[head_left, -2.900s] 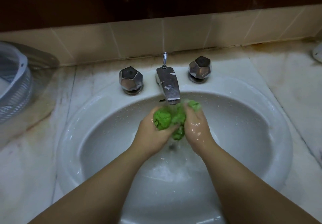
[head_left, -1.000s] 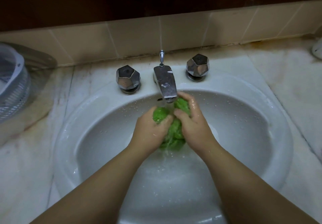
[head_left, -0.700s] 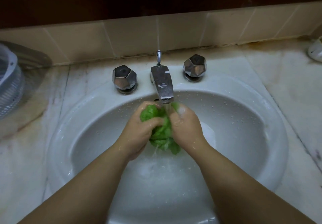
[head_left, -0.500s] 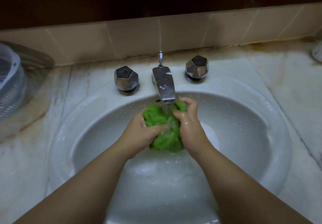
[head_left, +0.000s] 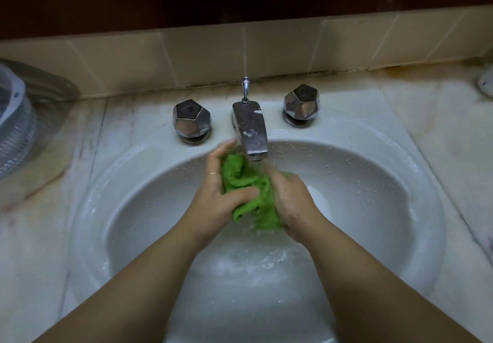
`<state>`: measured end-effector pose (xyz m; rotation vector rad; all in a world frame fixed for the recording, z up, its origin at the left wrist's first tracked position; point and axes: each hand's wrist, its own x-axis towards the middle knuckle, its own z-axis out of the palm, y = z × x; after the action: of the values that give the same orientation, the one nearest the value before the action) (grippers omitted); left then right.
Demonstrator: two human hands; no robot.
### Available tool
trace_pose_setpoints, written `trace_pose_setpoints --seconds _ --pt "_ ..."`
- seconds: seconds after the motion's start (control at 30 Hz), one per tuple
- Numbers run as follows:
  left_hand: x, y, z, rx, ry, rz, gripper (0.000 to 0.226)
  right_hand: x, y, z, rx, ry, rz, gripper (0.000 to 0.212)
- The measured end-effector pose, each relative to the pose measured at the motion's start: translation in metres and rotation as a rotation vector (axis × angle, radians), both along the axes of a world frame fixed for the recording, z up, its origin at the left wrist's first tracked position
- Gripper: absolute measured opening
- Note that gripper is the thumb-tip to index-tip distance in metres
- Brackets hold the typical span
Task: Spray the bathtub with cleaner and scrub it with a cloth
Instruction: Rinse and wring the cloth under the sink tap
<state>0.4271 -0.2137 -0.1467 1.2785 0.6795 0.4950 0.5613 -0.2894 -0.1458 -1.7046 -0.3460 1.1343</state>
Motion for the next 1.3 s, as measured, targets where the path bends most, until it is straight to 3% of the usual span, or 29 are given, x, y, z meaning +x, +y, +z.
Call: trace_pose_setpoints --seconds 0.1,0.2,0.27,0.33,0.4,0.43,0.5,0.57,0.67,0.7,0.77,0.87,0.9,0.97,1.03,1.17,1.23,1.3 --pt "-0.006 0.006 -0.003 0.248 0.107 -0.16 0.083 -0.001 0.003 -0.003 0.082 0.236 -0.106 0.036" --pt "0.0 0.007 -0.001 0.371 0.244 -0.076 0.047 0.002 0.0 -0.002 0.158 0.358 -0.122 0.045" --pt "0.006 0.008 0.002 0.428 0.401 0.053 0.021 0.002 -0.005 0.006 0.195 0.393 0.005 0.043" --pt "0.01 0.009 0.005 0.405 0.521 0.137 0.026 0.002 -0.016 0.009 0.232 0.221 0.199 0.043" --pt "0.008 0.009 0.008 0.283 0.494 0.109 0.029 0.006 -0.02 0.012 0.2 -0.006 0.289 0.029" --pt "0.005 0.009 0.009 0.21 0.429 0.058 0.023 0.009 -0.019 0.015 0.146 -0.082 0.248 0.019" --pt "0.0 0.009 0.012 0.036 0.267 0.014 0.016 0.017 -0.014 0.016 0.004 -0.168 0.124 0.031" --pt "-0.006 0.013 0.013 -0.02 0.182 0.01 0.041 0.017 -0.012 0.014 -0.045 -0.227 0.029 0.044" --pt "-0.013 0.024 0.014 -0.02 0.215 -0.144 0.05 0.015 -0.013 0.008 0.027 -0.361 0.046 0.009" --pt "-0.016 0.026 0.014 0.002 0.27 -0.244 0.058 0.015 -0.014 0.008 0.013 -0.375 0.031 0.023" --pt "-0.018 0.027 0.015 0.233 0.437 -0.386 0.069 0.02 -0.013 0.014 0.028 -0.253 0.042 0.037" --pt "-0.013 0.029 0.015 0.414 0.451 -0.32 0.042 0.023 -0.016 0.027 0.05 -0.072 0.35 0.028" --pt "-0.01 0.03 0.018 0.437 0.443 -0.296 0.028 0.024 -0.018 0.031 0.053 -0.138 0.516 0.041" --pt "-0.005 0.031 0.019 0.48 0.483 -0.242 0.01 0.026 -0.019 0.035 0.029 -0.457 0.769 0.072" --pt "-0.003 0.031 0.02 0.492 0.489 -0.195 0.017 0.026 -0.012 0.035 0.02 -0.77 0.833 0.071" --pt "-0.01 0.032 0.014 0.292 0.315 -0.207 0.038 0.038 -0.003 0.035 -0.025 -0.865 0.844 0.053" --pt "-0.014 0.035 0.015 0.206 0.322 -0.274 0.033 0.043 -0.006 0.033 -0.04 -0.825 0.843 0.045" --pt "-0.012 0.038 0.017 -0.045 0.302 -0.32 0.024 0.042 -0.009 0.029 0.0 -0.734 0.816 0.042"
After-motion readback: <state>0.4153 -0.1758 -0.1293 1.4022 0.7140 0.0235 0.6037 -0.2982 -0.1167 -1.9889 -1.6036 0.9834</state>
